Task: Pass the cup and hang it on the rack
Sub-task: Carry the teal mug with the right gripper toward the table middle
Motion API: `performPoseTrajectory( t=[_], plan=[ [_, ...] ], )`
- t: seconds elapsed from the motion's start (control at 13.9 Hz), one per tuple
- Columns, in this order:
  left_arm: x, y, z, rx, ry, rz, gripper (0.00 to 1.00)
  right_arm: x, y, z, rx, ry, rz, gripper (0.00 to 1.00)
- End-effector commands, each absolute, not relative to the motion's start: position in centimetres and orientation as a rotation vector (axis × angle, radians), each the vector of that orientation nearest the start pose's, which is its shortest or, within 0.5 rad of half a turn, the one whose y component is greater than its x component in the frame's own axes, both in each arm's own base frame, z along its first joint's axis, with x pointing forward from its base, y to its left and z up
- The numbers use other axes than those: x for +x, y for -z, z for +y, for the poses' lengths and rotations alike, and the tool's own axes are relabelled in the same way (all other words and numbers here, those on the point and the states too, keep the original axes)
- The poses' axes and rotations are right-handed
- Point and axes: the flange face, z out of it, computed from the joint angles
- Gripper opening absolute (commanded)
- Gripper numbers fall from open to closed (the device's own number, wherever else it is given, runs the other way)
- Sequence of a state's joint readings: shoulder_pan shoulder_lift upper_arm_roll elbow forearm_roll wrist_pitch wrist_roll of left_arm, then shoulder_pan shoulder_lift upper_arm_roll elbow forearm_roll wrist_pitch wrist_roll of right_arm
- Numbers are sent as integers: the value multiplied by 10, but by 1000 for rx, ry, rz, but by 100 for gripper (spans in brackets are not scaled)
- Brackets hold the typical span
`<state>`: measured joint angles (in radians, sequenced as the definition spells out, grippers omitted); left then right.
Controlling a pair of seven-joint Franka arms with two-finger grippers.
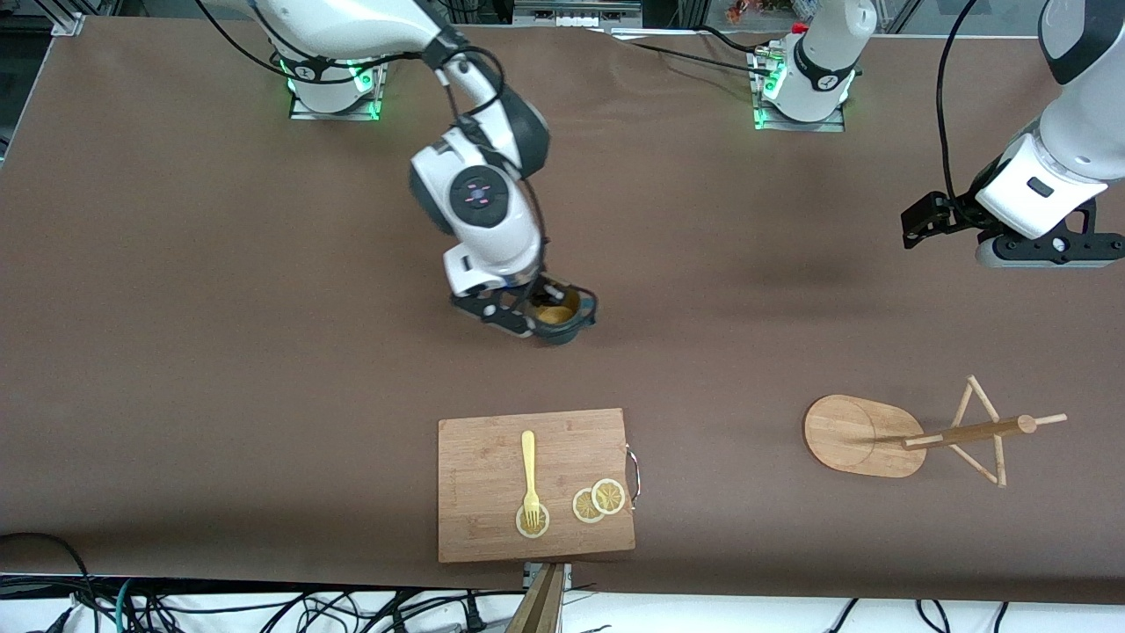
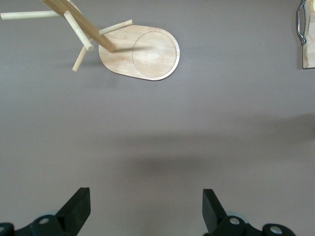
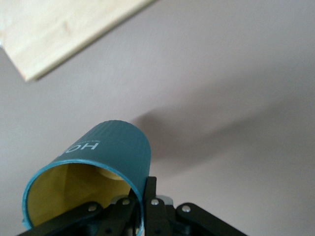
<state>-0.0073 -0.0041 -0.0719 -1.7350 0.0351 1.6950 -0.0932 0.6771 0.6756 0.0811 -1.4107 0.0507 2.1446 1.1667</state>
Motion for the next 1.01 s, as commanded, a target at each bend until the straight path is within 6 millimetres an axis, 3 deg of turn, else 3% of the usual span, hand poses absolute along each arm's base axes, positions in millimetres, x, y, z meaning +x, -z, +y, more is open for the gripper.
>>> performPoseTrajectory(
  t=[0.0, 0.29, 0.5, 0.72, 0.94],
  plan=[
    [558, -563, -41, -3119, -43, 0, 100, 521, -301, 540, -2955, -48, 669, 0],
    [558, -565, -42, -3119, -38, 2, 100, 490, -294, 572, -2953, -67, 662, 0],
    [558, -563, -41, -3118, -43, 2, 100, 468, -274, 597, -2927, -55, 652, 0],
    [558, -563, -41, -3119, -43, 2, 100, 455, -253, 611, -2898, -51, 667, 0],
    [558, -563, -41, -3119, -43, 4, 100, 451, -249, 614, -2892, -57, 696, 0]
  ],
)
